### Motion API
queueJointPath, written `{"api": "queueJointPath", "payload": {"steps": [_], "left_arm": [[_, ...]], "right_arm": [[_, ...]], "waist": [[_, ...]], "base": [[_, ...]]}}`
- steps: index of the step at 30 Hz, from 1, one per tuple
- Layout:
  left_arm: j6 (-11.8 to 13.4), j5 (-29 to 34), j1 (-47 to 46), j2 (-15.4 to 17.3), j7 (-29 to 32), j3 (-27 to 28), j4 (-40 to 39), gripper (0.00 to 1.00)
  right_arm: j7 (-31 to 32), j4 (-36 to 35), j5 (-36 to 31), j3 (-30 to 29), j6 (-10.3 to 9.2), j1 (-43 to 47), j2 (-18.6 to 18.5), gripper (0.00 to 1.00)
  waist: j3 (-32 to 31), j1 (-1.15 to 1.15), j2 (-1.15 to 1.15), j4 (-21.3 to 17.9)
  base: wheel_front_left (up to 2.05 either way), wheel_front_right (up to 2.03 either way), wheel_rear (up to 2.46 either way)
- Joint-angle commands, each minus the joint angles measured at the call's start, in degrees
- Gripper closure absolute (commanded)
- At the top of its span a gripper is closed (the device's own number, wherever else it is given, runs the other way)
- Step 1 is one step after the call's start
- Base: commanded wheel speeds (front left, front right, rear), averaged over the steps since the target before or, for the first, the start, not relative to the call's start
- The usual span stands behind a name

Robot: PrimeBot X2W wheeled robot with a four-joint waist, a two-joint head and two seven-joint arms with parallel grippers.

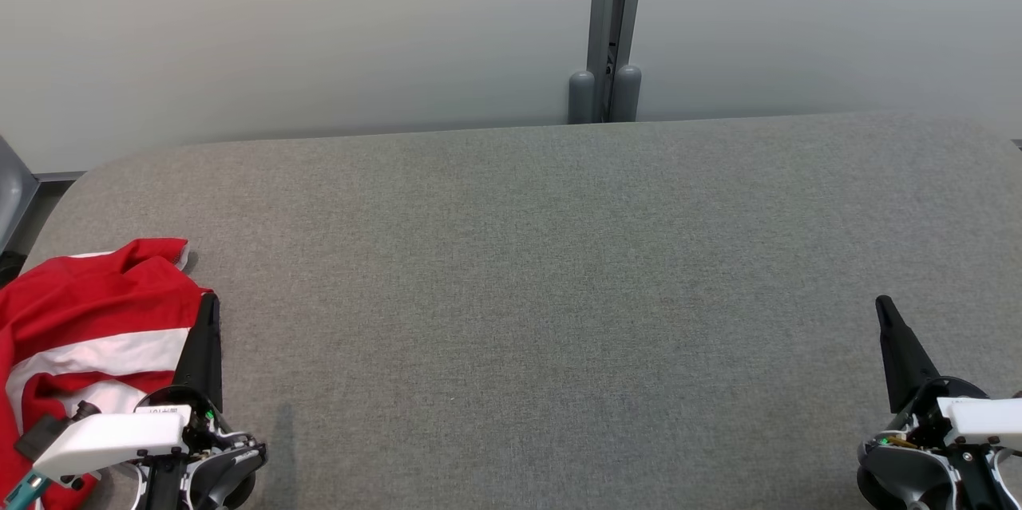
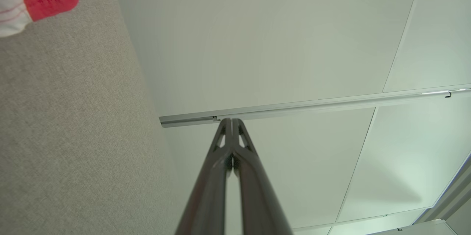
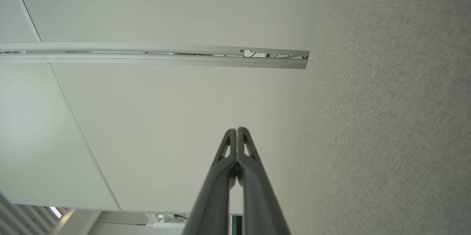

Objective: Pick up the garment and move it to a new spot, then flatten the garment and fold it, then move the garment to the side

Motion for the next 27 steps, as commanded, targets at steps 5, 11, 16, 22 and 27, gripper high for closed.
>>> {"api": "queueJointPath", "payload": {"steps": [5, 11, 16, 22, 27], "left_arm": [[-0.3, -0.1, -0.5, 0.1, 0.1, 0.2, 0.0, 1.00], [-0.3, -0.1, -0.5, 0.1, 0.1, 0.2, 0.0, 1.00], [-0.3, -0.1, -0.5, 0.1, 0.1, 0.2, 0.0, 1.00], [-0.3, -0.1, -0.5, 0.1, 0.1, 0.2, 0.0, 1.00], [-0.3, -0.1, -0.5, 0.1, 0.1, 0.2, 0.0, 1.00]], "right_arm": [[0.1, 0.1, 0.1, -0.1, 0.05, -0.5, -0.2, 1.00], [0.1, 0.1, 0.1, -0.1, 0.05, -0.5, -0.2, 1.00], [0.1, 0.1, 0.1, -0.1, 0.05, -0.5, -0.2, 1.00], [0.1, 0.1, 0.1, -0.1, 0.05, -0.5, -0.2, 1.00], [0.1, 0.1, 0.1, 0.0, 0.05, -0.5, -0.2, 1.00]], "waist": [[0.0, 0.00, 0.00, 0.0], [0.0, 0.00, 0.00, 0.0], [0.0, 0.00, 0.00, 0.0], [0.0, 0.00, 0.00, 0.0], [0.0, 0.00, 0.00, 0.0]], "base": [[0.00, 0.00, 0.00], [0.00, 0.00, 0.00], [0.00, 0.00, 0.00], [0.00, 0.00, 0.00], [0.00, 0.00, 0.00]]}}
